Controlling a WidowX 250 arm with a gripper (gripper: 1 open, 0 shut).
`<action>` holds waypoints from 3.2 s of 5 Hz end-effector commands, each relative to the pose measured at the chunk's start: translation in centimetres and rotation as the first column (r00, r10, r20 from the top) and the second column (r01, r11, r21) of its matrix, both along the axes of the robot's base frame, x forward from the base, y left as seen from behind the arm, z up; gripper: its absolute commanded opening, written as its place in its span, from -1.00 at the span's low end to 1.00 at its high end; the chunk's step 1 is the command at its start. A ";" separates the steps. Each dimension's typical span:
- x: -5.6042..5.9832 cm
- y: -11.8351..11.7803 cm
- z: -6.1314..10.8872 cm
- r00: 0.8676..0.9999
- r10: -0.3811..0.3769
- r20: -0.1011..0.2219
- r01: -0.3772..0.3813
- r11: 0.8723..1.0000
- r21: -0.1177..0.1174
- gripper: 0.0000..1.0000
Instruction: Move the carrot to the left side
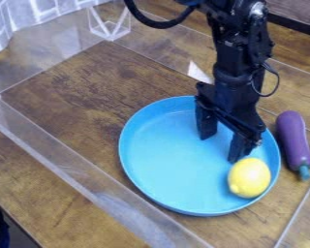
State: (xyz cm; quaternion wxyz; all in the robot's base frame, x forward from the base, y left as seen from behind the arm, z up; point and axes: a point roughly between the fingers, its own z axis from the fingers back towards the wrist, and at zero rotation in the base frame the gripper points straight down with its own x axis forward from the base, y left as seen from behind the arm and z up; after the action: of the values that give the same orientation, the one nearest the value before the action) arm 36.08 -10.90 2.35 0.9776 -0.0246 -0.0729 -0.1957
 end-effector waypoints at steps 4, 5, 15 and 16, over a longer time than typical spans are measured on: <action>-1.0 -3.8 -1.2 0.996 -0.091 -0.010 0.091 0.996 -0.006 1.00; -1.3 -4.5 -1.5 0.994 -0.105 -0.013 0.105 0.994 -0.004 1.00; 0.5 -8.5 -2.5 0.987 -0.154 -0.054 0.155 0.987 0.029 1.00; 1.0 -8.3 -2.5 0.986 -0.153 -0.063 0.155 0.987 0.033 1.00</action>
State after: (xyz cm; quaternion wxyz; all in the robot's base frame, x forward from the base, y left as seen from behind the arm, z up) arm 38.37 -17.86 1.86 0.9638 -0.0185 -0.0599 -0.2591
